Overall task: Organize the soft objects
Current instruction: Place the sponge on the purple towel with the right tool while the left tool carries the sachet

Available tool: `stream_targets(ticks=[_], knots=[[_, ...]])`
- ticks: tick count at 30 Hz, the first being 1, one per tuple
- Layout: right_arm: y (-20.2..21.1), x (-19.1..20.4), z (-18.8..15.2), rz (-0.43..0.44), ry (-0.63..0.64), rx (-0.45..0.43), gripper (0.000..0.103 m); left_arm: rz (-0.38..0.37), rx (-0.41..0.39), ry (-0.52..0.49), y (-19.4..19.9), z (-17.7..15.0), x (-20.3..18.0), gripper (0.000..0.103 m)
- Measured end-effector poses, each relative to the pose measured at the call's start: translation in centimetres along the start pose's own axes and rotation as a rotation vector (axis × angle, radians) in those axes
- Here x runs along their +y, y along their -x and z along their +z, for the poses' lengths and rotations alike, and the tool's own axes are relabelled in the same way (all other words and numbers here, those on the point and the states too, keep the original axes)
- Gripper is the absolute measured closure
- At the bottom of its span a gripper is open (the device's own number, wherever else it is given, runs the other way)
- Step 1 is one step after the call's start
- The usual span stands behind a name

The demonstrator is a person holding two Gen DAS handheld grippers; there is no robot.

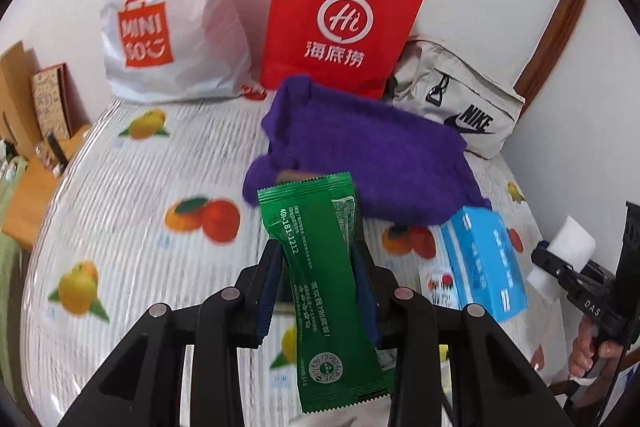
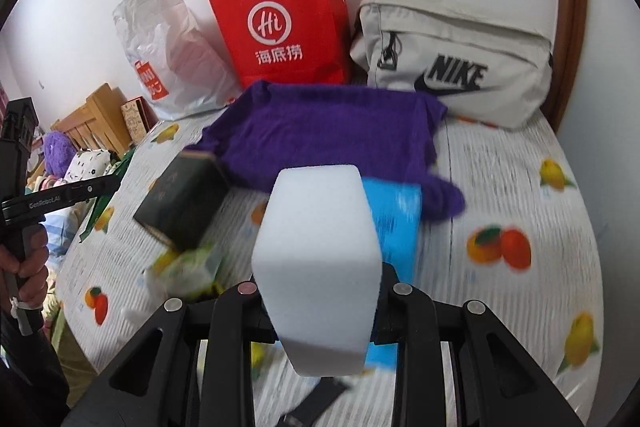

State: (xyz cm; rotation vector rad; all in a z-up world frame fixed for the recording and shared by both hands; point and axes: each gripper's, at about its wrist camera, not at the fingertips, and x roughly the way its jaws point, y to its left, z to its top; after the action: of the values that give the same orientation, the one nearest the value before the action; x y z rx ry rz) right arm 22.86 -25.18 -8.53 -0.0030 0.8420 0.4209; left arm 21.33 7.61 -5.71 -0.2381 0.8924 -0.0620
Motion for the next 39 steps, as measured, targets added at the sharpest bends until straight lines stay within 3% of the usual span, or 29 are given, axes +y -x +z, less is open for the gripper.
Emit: stream_targets(ticks=[12, 19, 28, 39], knots=[[-5.8, -1.3, 7.8, -0.024, 0.02, -0.007, 0.074, -0.013, 0.018, -0.033, -5.2, 6.4, 0.4, 0.069], [-11.7, -3.7, 10.5, -0.006, -0.032, 0.084, 0.074, -0.007, 0.037, -0.043, -8.0, 9.5, 0.3, 0.069], [-17.2, -5.0, 10.5, -0.033, -0.016, 0.263, 0.074, -0.014, 0.08, -0.072, -13.0, 11.7, -1.0, 0.069], [-19.8, -5.1, 10.1, -0.024, 0.014, 0.345, 0.071, 0.025, 0.137, -0.075, -18.1, 13.9, -1.1, 0.069]])
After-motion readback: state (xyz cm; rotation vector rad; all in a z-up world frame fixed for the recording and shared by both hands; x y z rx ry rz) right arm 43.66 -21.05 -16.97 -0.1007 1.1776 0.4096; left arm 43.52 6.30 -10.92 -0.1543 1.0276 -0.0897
